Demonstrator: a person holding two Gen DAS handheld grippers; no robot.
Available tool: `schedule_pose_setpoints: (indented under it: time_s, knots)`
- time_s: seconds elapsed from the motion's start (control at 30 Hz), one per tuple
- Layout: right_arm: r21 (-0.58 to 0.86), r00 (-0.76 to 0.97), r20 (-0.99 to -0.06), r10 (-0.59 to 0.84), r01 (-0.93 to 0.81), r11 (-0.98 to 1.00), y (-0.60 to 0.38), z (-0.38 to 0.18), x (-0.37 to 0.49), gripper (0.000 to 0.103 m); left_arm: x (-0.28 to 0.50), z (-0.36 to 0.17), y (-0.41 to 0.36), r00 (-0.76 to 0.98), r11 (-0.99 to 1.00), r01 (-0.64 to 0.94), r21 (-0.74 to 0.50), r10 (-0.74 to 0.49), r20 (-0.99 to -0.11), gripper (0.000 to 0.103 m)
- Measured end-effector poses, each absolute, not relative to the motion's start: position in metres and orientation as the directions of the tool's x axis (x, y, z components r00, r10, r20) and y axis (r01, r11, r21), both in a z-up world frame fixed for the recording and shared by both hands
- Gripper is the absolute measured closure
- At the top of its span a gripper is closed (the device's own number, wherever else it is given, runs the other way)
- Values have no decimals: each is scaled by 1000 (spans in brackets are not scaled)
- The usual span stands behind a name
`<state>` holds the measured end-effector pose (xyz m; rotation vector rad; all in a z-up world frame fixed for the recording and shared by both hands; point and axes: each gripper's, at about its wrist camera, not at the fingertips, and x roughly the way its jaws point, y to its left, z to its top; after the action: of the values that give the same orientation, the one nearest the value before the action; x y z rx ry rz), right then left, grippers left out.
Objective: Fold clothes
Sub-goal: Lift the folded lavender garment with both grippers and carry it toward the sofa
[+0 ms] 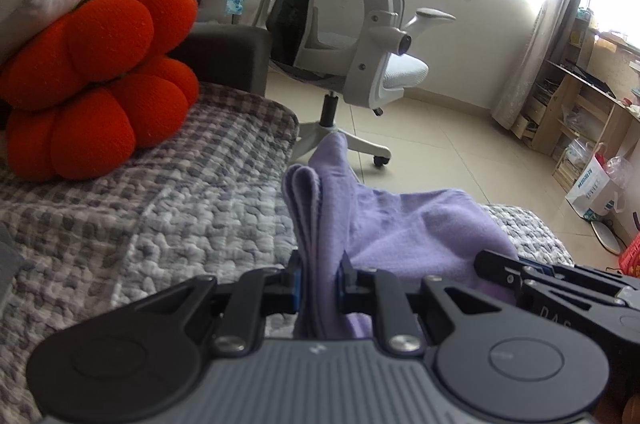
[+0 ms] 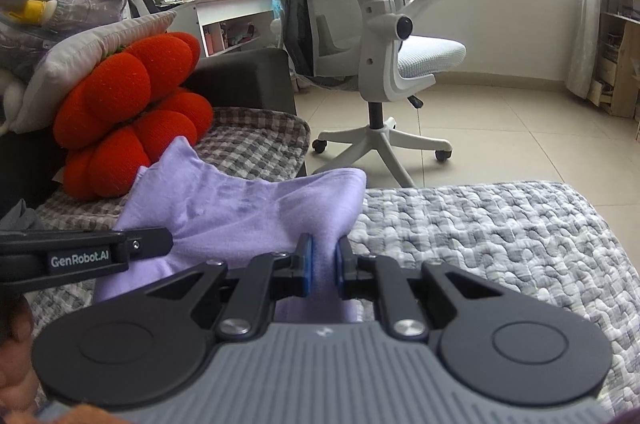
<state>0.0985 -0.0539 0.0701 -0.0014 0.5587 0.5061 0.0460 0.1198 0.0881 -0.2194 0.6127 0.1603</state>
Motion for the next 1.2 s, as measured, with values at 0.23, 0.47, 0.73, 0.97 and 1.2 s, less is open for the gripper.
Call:
schedule_pose_setpoints:
  time_s: [0.23,0.47,0.73,0.97,1.2]
  knots:
    - [113,730,-492,475,-487,866,-37,77,88,89,34,99,138,818,962,-229,-151,106,-565,87]
    - [96,729,-473,495,-516,851,-18,86,76,89,16,103,149,817,963,-246,-114,142,-559,87]
    - [94,706,-456,542,-567,818,6,95,63,89,-8,120,172,822,959,-272,-74,191,-537,87]
    - [90,669,-437,601,-633,769,33,104,42,89,-32,136,206,823,954,-295,-56,225,-521,87]
    - [133,609,-421,672,-691,710,63,113,30,89,-56,155,243,825,947,-319,-39,257,-504,87]
